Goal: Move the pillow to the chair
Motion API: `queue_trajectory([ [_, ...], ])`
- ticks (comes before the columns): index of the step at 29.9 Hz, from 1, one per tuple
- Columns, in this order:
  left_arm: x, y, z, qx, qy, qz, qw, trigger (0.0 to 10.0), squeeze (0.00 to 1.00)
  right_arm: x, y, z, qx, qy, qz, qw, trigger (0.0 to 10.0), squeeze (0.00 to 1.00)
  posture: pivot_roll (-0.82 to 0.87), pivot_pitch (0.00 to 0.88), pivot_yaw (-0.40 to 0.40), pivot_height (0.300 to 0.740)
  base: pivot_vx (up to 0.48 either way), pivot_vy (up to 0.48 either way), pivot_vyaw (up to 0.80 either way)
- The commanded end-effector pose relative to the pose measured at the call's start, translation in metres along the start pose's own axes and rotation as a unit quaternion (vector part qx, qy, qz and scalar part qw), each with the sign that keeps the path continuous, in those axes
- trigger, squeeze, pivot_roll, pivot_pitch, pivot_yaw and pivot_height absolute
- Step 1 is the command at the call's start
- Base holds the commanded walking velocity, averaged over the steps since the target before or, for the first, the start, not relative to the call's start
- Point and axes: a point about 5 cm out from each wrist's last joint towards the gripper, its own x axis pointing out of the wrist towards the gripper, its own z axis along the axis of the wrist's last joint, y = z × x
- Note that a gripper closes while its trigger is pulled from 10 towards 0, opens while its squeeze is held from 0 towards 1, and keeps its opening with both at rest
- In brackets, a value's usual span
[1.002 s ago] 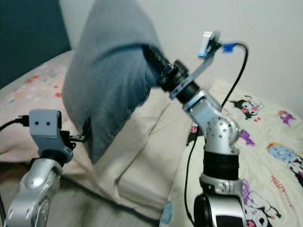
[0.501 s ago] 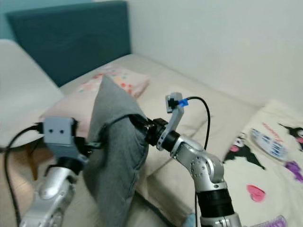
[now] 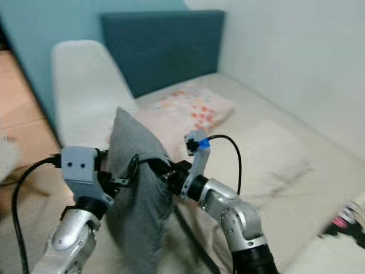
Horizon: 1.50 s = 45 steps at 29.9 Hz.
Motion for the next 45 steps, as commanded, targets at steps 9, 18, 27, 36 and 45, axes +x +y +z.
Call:
queue_trajectory([
  [9,0.0021,-0.0024,-0.0025,0.017,0.003,0.002,1.000,10.0,0.00,0.0009,0.0018,0.0103,-0.021,-0.039,0.006,0.999,0.0,0.00,0.10,0.000,-0.100,0.678,0.147,0.000,0.78],
  [18,0.0025,-0.0021,-0.0035,0.017,0.005,0.003,1.000,10.0,0.00,0.0017,0.0038,0.0088,-0.028,-0.041,0.008,0.999,0.0,0.00,0.10,0.000,-0.097,0.678,0.383,0.000,0.78],
  [27,0.0032,-0.0039,-0.0047,0.018,0.007,-0.001,1.000,10.0,0.00,0.0014,0.0055,0.0071,-0.035,-0.042,0.017,0.998,10.0,0.00,0.10,0.000,-0.097,0.678,0.391,0.000,0.78],
  [36,0.0035,-0.0047,-0.0050,0.019,0.006,0.000,1.000,10.0,0.00,0.0014,0.0060,0.0064,-0.038,-0.041,0.021,0.998,10.0,0.00,0.10,0.000,-0.100,0.678,0.391,0.000,0.78],
  [45,0.0049,-0.0054,-0.0039,0.019,0.004,0.001,1.000,10.0,0.00,0.0013,0.0017,0.0082,-0.012,-0.048,0.006,0.999,10.0,0.00,0.10,0.000,-0.100,0.678,0.393,0.000,0.17],
])
